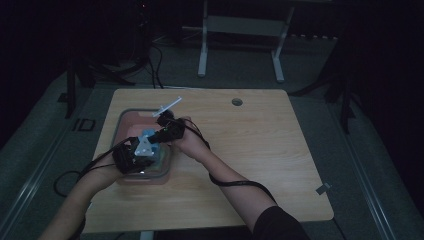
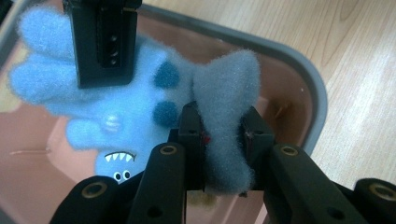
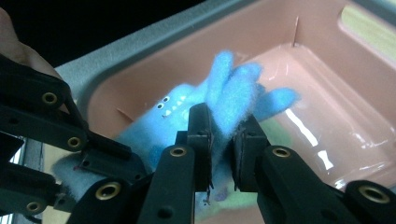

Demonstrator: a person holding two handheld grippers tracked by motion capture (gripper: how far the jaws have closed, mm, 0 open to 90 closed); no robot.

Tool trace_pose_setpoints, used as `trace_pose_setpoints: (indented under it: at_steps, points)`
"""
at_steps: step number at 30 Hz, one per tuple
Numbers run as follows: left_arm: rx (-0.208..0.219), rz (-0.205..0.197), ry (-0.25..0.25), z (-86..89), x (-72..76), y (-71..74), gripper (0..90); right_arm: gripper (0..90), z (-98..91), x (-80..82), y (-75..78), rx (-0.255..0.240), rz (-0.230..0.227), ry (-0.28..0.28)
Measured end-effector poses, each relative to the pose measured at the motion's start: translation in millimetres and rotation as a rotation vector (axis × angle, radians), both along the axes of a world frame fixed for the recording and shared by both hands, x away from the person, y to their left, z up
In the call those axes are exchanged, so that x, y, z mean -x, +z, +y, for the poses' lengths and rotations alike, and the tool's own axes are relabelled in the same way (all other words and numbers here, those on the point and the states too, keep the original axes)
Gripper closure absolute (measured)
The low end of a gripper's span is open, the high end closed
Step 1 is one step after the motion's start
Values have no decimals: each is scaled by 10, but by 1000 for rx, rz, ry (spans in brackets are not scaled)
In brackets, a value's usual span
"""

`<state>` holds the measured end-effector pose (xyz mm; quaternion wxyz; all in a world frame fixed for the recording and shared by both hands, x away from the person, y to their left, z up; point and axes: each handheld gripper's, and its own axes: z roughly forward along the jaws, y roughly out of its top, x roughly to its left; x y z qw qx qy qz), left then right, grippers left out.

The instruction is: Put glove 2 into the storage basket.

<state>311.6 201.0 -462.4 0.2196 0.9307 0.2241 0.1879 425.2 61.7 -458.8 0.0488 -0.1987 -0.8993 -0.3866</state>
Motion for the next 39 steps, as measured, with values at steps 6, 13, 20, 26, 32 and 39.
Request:
trace_pose_setpoints:
  at_steps: [6,13,20,26,32,39]
  points:
    - [15,19,11,32,-84,-125,754,799,43,-67,-161,32,1,-17]
    - [9,17,12,26,-151,-218,742,793,78,-151,-252,63,3,-37]
    - [5,55,18,9,-192,-307,726,781,98,-163,-354,103,0,-36]
    - [8,67,31,12,-224,-318,688,732,104,-195,-370,107,14,-45]
    - [0,65,59,27,-218,-283,519,557,64,-214,-302,108,-17,-44]
    - [15,36,107,32,-174,-162,388,466,-36,-217,-109,32,-23,-53]
